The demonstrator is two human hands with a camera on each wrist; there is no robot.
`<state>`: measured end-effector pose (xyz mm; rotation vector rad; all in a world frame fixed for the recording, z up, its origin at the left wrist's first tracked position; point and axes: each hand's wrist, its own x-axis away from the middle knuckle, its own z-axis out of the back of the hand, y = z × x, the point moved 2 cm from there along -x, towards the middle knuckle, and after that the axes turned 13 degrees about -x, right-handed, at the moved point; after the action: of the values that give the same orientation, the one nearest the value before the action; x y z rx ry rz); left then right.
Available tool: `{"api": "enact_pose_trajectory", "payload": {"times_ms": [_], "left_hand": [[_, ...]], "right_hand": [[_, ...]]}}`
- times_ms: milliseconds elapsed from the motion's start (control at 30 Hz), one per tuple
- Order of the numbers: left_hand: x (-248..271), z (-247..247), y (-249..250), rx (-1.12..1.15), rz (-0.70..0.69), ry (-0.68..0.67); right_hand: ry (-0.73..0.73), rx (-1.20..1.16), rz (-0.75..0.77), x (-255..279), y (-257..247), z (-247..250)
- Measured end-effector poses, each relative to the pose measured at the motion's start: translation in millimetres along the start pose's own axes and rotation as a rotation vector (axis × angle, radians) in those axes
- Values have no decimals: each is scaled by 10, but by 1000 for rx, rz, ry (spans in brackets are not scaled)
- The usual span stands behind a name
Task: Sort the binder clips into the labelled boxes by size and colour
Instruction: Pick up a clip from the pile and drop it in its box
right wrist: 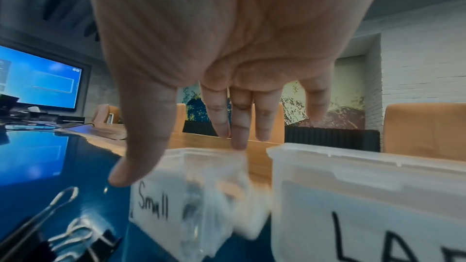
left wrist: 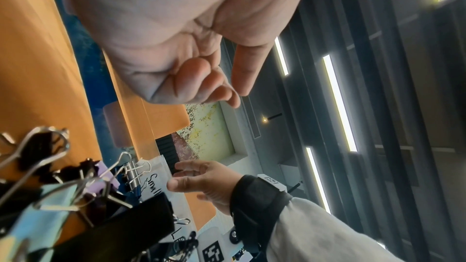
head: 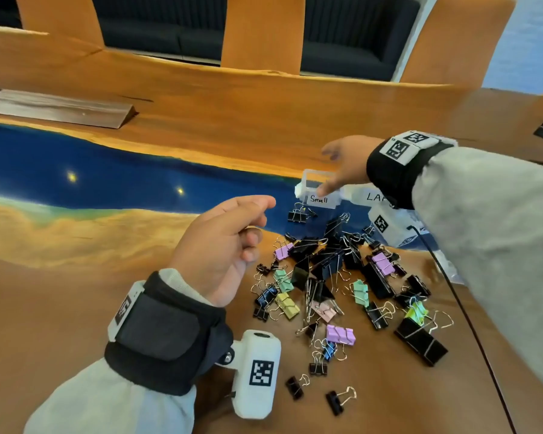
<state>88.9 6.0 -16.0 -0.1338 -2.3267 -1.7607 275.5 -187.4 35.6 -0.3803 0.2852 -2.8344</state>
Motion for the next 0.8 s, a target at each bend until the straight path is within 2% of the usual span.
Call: {"api": "enact_pose_trajectory", "payload": {"times_ms": [100, 200, 300, 400, 500, 633, 800], "left_hand": [[77, -39, 38, 7, -15, -30], [236, -84, 125, -95, -56, -174], [450, -168, 263, -528, -131, -467], [559, -232, 289, -1003, -130, -686], [598, -263, 152, -1270, -101, -715], [662, -300, -66, -1566, -38, -778], [697, -416, -113, -1751, -80, -737]], "right_hand": [[141, -122, 63, 305, -26, 192], [282, -292, 137, 746, 7, 346], [335, -490, 202, 1232, 89, 326], [275, -648, 203, 1575, 217, 187], [222, -741, 174, 1714, 368, 15], [224, -914, 187, 1786, 459, -169], [189, -1040, 236, 1802, 421, -300]]}}
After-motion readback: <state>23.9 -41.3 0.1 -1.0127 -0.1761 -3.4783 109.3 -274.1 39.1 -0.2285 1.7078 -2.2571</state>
